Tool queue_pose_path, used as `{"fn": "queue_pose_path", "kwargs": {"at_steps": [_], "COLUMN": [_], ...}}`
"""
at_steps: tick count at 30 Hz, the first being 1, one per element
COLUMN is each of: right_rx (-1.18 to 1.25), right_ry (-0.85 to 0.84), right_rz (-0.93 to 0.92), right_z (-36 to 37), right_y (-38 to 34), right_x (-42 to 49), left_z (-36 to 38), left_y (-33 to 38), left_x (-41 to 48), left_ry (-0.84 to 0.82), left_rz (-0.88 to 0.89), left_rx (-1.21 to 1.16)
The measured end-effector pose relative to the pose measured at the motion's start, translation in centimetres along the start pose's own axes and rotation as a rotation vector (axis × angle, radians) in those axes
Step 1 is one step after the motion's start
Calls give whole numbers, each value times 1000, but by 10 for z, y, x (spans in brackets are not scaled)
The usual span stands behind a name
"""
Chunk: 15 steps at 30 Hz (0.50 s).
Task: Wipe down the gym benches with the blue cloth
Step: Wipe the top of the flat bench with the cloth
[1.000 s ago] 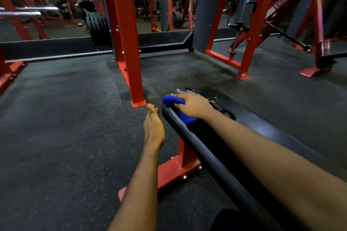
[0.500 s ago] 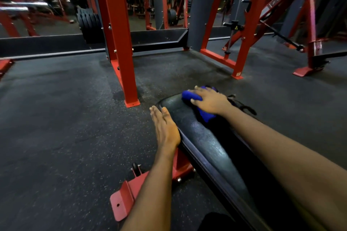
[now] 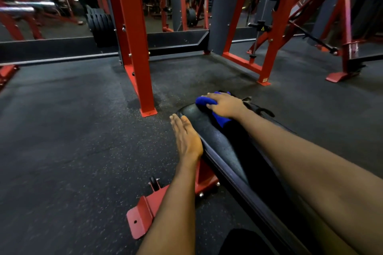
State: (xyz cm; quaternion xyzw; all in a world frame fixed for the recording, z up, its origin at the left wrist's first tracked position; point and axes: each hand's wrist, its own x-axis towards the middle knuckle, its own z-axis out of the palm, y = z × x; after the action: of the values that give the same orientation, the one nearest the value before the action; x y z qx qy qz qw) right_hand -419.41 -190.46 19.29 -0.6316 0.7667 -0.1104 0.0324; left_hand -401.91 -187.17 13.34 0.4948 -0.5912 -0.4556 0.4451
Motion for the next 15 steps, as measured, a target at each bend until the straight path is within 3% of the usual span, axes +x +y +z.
{"fn": "queue_pose_path", "kwargs": {"at_steps": [6, 15], "right_rx": [11, 55], "right_ry": [-44, -1], "right_rz": [-112, -152], "right_z": [5, -13], "right_y": [-26, -52], "right_x": [-57, -153], "left_z": [-32, -63], "left_y": [11, 19], "left_x": [-12, -64], "left_ry": [-152, -81], "left_rz": [-121, -44], "left_rx": [-54, -165]}}
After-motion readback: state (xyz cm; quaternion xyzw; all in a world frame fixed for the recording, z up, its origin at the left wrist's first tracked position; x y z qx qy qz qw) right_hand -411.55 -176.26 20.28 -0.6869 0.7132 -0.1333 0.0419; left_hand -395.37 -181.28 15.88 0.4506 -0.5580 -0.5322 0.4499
